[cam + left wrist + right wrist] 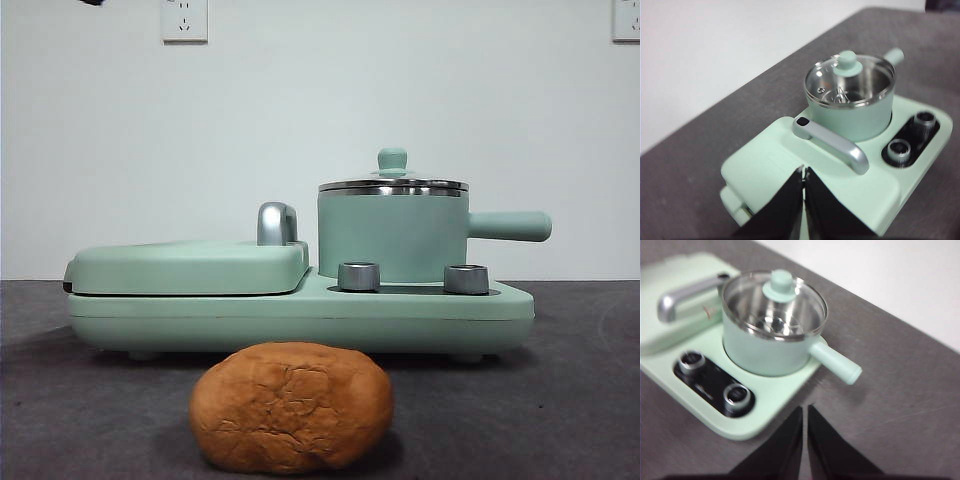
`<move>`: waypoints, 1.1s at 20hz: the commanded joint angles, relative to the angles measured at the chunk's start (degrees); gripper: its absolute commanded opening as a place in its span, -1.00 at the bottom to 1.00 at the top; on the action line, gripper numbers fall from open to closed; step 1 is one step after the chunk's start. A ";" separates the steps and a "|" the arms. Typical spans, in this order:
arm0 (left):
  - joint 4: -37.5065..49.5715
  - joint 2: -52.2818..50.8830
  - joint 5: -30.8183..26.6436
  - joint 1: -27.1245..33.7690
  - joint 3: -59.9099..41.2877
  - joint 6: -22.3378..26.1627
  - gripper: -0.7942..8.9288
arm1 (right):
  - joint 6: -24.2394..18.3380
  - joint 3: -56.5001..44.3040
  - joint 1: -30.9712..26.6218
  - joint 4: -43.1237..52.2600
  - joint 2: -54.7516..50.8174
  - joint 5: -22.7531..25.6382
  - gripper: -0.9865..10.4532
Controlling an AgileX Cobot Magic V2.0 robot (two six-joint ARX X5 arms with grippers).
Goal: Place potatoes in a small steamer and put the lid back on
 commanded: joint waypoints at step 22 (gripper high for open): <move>8.76 4.20 -0.33 -8.41 1.36 -9.60 -0.22 | 2.54 0.92 2.56 1.01 0.07 2.82 -0.34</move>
